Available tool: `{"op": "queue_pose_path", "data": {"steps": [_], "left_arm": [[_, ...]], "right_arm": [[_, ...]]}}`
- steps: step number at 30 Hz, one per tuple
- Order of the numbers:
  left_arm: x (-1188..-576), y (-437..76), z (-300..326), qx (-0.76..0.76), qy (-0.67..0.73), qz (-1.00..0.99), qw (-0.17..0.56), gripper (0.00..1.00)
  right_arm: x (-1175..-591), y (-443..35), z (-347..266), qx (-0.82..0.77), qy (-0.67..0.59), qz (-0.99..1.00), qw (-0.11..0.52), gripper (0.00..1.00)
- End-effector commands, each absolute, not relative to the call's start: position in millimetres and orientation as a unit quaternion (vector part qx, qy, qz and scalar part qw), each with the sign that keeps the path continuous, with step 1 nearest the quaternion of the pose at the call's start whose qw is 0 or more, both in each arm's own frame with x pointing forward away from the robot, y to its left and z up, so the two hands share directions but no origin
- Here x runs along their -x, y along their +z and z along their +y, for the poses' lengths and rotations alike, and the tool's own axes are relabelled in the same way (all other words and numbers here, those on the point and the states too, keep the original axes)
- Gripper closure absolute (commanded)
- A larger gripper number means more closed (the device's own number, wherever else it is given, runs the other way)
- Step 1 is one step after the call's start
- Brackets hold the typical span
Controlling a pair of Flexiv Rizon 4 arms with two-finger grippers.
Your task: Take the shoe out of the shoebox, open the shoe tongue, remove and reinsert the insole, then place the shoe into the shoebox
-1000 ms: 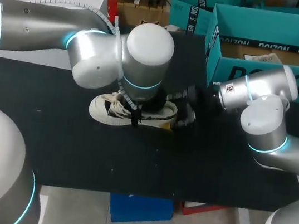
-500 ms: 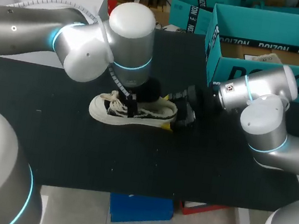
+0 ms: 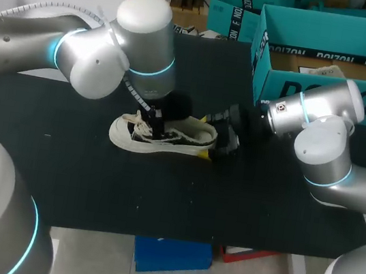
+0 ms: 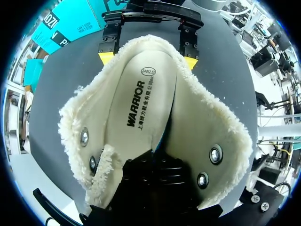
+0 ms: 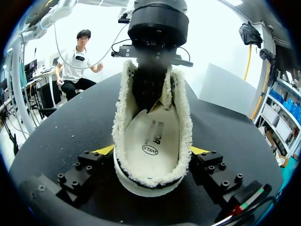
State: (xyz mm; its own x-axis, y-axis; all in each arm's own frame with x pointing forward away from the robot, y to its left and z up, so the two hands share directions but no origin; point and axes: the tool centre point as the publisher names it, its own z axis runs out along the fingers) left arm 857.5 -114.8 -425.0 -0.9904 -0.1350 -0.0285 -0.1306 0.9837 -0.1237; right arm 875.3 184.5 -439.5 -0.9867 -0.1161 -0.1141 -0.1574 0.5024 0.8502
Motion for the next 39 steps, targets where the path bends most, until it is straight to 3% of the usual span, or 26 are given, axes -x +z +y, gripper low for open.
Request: {"op": "queue_pose_path", "data": {"steps": [1, 39], "left_arm": [[-868, -485, -111, 0.063, -0.085, 0.994, 0.016, 1.00], [-857, -415, -121, 0.035, -0.143, 0.988, -0.040, 1.00]], "right_arm": [[-876, -444, 183, 0.078, 0.492, 0.867, 0.021, 1.00], [-876, -444, 183, 0.078, 0.492, 0.867, 0.021, 1.00]]}}
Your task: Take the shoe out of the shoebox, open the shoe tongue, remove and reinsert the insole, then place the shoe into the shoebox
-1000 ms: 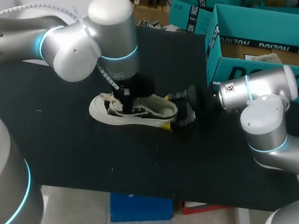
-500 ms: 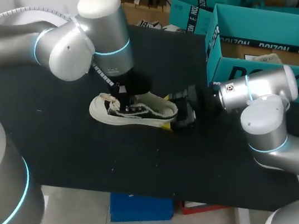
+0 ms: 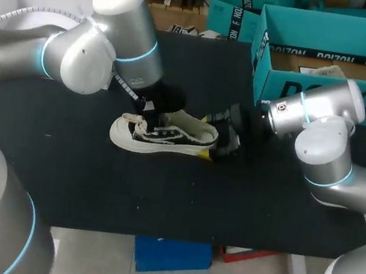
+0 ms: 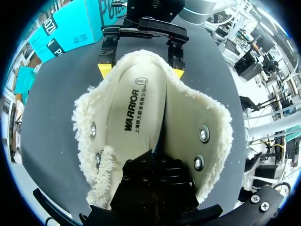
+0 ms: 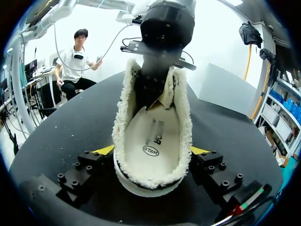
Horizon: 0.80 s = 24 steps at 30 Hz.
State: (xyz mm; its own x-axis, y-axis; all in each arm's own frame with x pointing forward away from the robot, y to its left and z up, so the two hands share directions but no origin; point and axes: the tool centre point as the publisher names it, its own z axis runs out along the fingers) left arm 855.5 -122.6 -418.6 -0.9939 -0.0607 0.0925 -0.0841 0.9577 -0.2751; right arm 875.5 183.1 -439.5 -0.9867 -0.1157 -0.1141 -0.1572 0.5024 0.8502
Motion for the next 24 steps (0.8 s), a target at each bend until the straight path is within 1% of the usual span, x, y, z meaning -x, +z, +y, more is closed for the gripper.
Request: {"op": "queue_pose_path", "data": {"steps": [1, 24], "left_arm": [[-857, -414, -122, -0.035, 0.144, -0.988, 0.039, 1.00], [-859, -391, -118, -0.038, 0.160, -0.986, 0.027, 1.00]], "right_arm": [[-876, -444, 183, 0.078, 0.492, 0.867, 0.021, 1.00], [-876, -444, 183, 0.078, 0.492, 0.867, 0.021, 1.00]]}}
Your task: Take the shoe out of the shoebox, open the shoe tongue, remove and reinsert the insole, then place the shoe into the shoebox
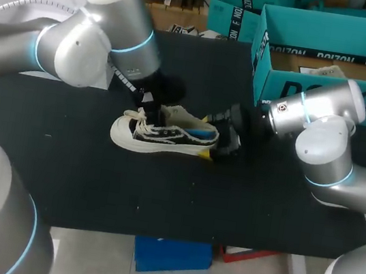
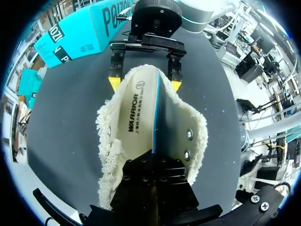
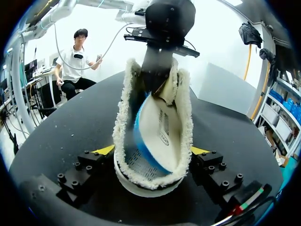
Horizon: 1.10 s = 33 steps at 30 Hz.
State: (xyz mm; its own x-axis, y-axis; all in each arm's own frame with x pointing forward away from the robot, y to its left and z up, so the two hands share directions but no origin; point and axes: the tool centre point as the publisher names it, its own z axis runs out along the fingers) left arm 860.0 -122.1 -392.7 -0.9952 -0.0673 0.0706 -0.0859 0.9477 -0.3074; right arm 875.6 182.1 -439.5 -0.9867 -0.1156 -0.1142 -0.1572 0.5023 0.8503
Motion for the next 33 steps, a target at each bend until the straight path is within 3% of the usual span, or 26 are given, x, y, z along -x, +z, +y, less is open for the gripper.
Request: {"op": "queue_pose_path", "data": {"steps": [1, 31, 32, 33], "left_arm": [[-859, -391, -118, -0.038, 0.160, -0.986, 0.027, 1.00], [-849, -399, -159, 0.006, 0.128, -0.990, 0.050, 0.99], [-850, -400, -159, 0.007, 0.126, -0.991, 0.052, 0.62], [-850, -400, -159, 0.007, 0.127, -0.991, 0.053, 0.01]], "right_arm": [[-876, -444, 183, 0.078, 0.492, 0.867, 0.021, 1.00], [-876, -444, 183, 0.078, 0.492, 0.867, 0.021, 1.00], [-876, -444, 183, 0.078, 0.492, 0.867, 0.021, 1.00], [-876, -444, 183, 0.078, 0.492, 0.867, 0.021, 1.00]]}}
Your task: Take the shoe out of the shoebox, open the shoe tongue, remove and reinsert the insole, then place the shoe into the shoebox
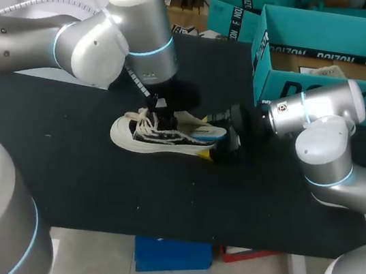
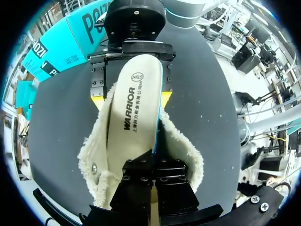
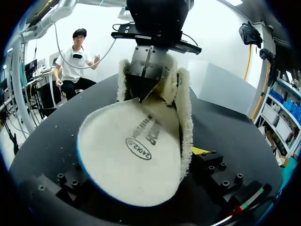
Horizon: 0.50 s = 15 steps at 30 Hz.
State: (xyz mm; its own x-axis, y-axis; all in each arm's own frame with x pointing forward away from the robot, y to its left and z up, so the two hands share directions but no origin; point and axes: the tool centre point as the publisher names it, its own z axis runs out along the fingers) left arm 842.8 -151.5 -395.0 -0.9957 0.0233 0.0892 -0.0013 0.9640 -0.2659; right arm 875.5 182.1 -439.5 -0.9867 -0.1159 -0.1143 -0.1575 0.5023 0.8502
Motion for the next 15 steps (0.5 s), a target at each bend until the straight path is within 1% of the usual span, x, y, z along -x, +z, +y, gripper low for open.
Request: {"op": "queue_pose_path", "data": {"steps": [1, 8, 15], "left_arm": [[-850, -399, -159, 0.007, 0.127, -0.990, 0.054, 0.00], [-845, -376, -166, 0.049, 0.145, -0.987, 0.048, 0.00], [-832, -359, -186, 0.104, 0.140, -0.985, 0.021, 0.00]], "right_arm": [[-876, -444, 183, 0.078, 0.492, 0.867, 0.021, 1.00], [-876, -444, 183, 0.078, 0.492, 0.867, 0.021, 1.00], [-876, -444, 183, 0.078, 0.492, 0.867, 0.021, 1.00]]}}
